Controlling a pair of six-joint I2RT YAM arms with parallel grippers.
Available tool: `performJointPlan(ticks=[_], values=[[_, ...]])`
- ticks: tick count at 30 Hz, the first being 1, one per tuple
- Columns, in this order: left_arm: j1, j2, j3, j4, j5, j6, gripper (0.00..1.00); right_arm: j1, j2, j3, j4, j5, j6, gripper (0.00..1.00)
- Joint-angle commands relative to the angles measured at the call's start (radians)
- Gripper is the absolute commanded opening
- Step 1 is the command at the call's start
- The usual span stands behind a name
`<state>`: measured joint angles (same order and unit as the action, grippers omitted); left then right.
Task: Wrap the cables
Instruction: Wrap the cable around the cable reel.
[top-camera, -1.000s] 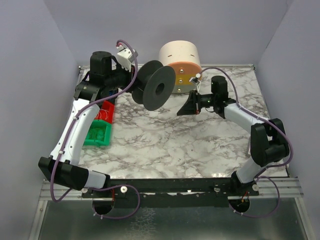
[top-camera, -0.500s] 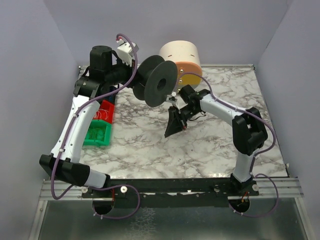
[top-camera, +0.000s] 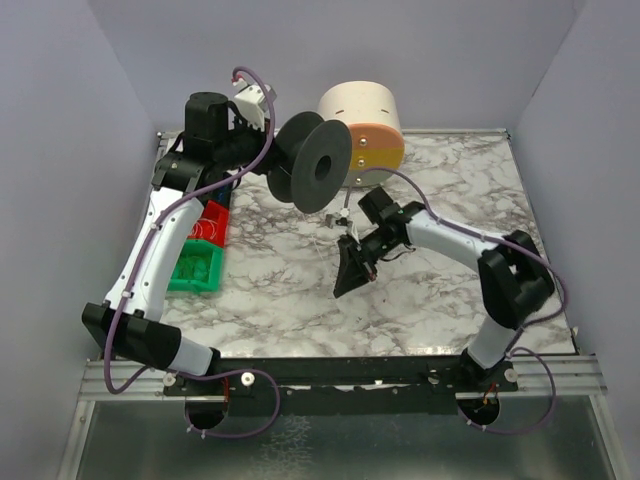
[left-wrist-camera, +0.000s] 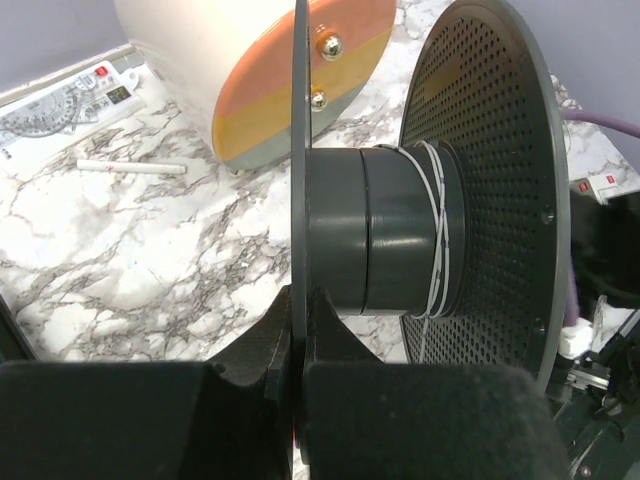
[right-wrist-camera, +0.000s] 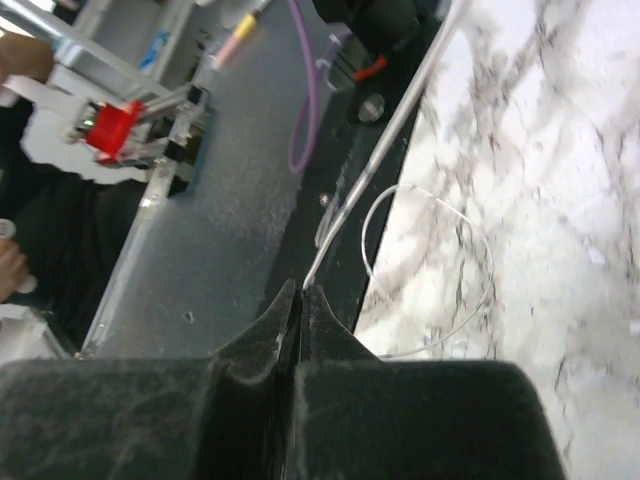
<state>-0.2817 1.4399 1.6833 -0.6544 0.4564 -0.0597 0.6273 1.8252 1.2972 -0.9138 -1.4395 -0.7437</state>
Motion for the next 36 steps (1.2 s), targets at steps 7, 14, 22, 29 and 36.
performJointPlan(ticks=[7,14,22,29,36], values=[[0.004,-0.064,-0.016,0.105,-0.035,-0.006,0.0,0.019,-0.213,-0.201,0.787,0.293,0.597,0.01],[0.006,-0.053,0.019,0.094,0.009,0.001,0.0,0.071,-0.251,-0.162,0.832,0.423,0.513,0.06],[0.006,-0.055,0.042,0.081,0.108,0.002,0.0,0.093,-0.238,-0.148,0.964,0.544,0.538,0.25],[0.007,-0.046,0.11,0.055,0.192,0.012,0.0,0.095,-0.212,-0.177,1.066,0.555,0.525,0.37],[0.01,-0.055,0.113,0.059,0.257,-0.004,0.0,0.112,-0.184,-0.167,1.12,0.559,0.549,0.45]])
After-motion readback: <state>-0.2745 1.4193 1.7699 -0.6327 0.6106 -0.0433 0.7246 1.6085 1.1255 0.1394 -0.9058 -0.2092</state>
